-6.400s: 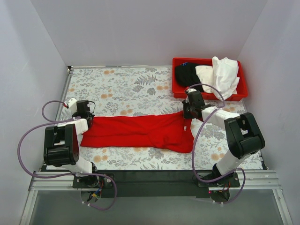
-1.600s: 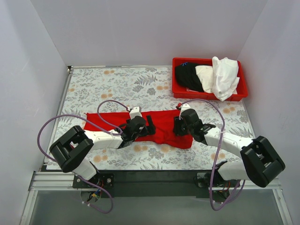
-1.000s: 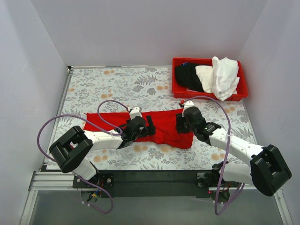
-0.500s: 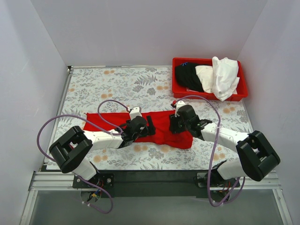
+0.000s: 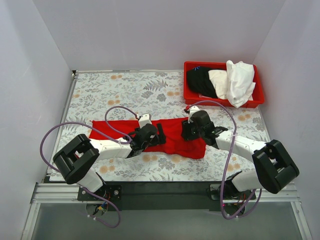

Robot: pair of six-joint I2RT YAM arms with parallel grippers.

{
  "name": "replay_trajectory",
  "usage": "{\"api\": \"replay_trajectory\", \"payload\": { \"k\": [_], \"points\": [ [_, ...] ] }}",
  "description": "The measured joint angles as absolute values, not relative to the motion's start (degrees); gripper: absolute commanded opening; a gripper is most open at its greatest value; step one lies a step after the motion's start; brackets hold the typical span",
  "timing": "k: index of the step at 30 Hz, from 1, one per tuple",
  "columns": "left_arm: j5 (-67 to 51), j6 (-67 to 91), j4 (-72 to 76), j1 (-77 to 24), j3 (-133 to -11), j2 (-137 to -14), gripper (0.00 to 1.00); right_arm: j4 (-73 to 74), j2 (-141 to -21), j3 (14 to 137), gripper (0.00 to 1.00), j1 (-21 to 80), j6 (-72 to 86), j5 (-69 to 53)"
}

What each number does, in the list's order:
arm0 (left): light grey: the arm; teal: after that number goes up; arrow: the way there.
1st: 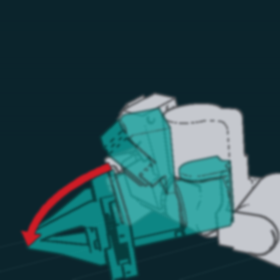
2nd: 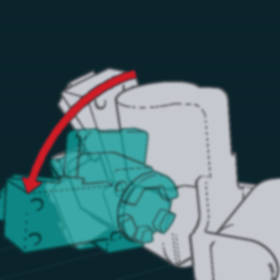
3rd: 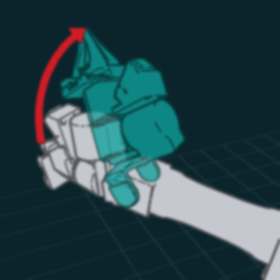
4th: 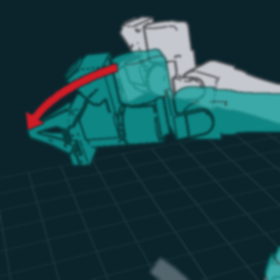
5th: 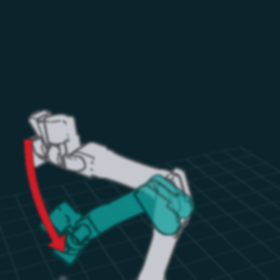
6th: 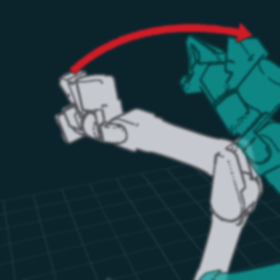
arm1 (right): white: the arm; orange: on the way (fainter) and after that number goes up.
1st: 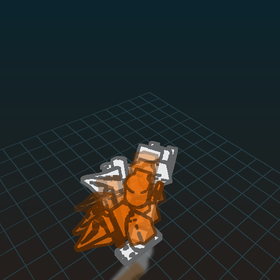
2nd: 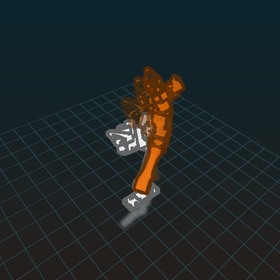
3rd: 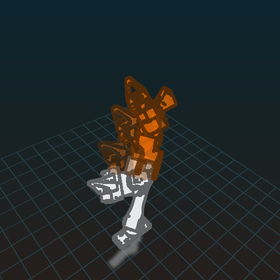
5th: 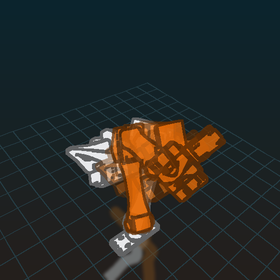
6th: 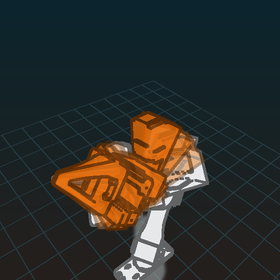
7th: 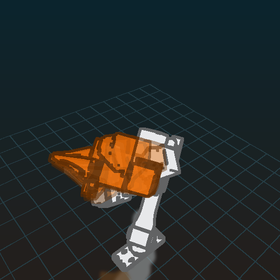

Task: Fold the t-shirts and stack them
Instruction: Fold the tshirt

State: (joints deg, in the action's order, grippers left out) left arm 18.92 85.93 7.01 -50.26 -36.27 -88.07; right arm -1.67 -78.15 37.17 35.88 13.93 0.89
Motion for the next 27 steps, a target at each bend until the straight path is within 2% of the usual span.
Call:
{"api": "replay_trajectory", "payload": {
  "k": [22, 27],
  "points": [
    [19.25, 85.97, 7.27, -50.39, -36.01, -87.94, 0.8, -1.48, -77.19, 34.98, 0.39, 34.41, 14.66, -1.85],
    [19.25, 86.17, 7.77, -50.39, -35.62, -87.74, 0.8, -1.45, -77.19, 34.89, 0.33, 34.41, 14.83, -1.87]
  ]
}}
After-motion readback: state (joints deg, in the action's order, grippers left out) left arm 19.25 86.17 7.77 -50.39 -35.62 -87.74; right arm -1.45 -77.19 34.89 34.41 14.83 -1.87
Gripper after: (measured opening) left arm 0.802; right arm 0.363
